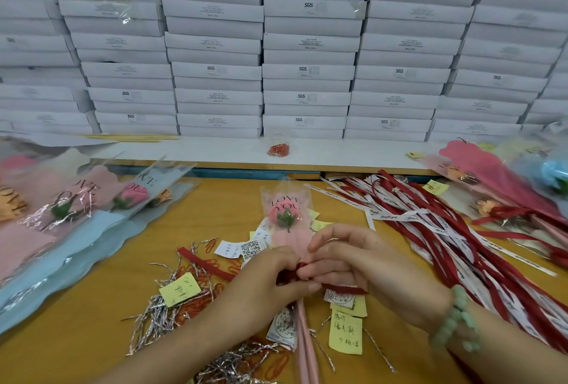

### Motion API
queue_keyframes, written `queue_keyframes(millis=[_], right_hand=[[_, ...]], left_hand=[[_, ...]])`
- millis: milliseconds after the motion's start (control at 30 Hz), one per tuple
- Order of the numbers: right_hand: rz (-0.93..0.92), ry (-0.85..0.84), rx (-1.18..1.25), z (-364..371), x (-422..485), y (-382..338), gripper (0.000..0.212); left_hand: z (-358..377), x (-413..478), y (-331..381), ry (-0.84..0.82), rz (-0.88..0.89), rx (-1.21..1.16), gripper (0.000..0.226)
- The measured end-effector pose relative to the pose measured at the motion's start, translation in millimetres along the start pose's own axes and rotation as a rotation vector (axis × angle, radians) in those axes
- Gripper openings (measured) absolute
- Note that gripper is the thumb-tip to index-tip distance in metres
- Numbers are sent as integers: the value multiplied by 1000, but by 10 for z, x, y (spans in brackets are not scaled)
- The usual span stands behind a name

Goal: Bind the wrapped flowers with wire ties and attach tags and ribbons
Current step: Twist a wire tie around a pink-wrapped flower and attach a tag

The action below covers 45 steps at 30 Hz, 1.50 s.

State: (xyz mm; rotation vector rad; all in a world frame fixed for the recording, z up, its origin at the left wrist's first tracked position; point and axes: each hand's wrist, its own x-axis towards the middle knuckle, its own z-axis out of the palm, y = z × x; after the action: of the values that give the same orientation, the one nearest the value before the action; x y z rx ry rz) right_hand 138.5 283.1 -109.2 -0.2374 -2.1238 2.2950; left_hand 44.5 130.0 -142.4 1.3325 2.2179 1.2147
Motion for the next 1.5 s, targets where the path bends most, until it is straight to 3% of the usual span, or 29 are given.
queue_keyframes(millis=[333, 500, 600, 700, 867, 933, 1100, 1200, 1300, 1500], right_hand=[[-188, 89, -523, 25, 6, 83, 23], [-245, 105, -453, 45, 3, 102, 20], [-177, 83, -283, 56, 1, 78, 17], [-99, 54, -241, 39, -9, 46, 18], [-159, 107, -762, -7, -19, 12, 21], [-172, 95, -963, -3, -23, 25, 20], [-156, 61, -1178, -6, -37, 47, 14], [-184, 66, -1146, -3, -48, 39, 14], [-196, 63, -959, -10, -27, 37, 14], [-103, 36, -560, 2, -21, 61, 13]], left_hand=[[8, 12, 19, 19, 48, 24, 15], [21, -7, 41, 1, 47, -6, 15], [44, -12, 45, 4, 56, -7, 25], [50, -12, 47, 35, 57, 3, 19], [15, -16, 23, 101, 20, 59, 31], [10, -18, 23, 114, 18, 31, 22], [-7, -68, 49, 118, -29, -93, 48], [-31, -98, 80, 124, -47, -150, 54], [-47, -94, 97, 74, -58, -175, 53], [-62, -91, 84, -83, -42, -49, 10]])
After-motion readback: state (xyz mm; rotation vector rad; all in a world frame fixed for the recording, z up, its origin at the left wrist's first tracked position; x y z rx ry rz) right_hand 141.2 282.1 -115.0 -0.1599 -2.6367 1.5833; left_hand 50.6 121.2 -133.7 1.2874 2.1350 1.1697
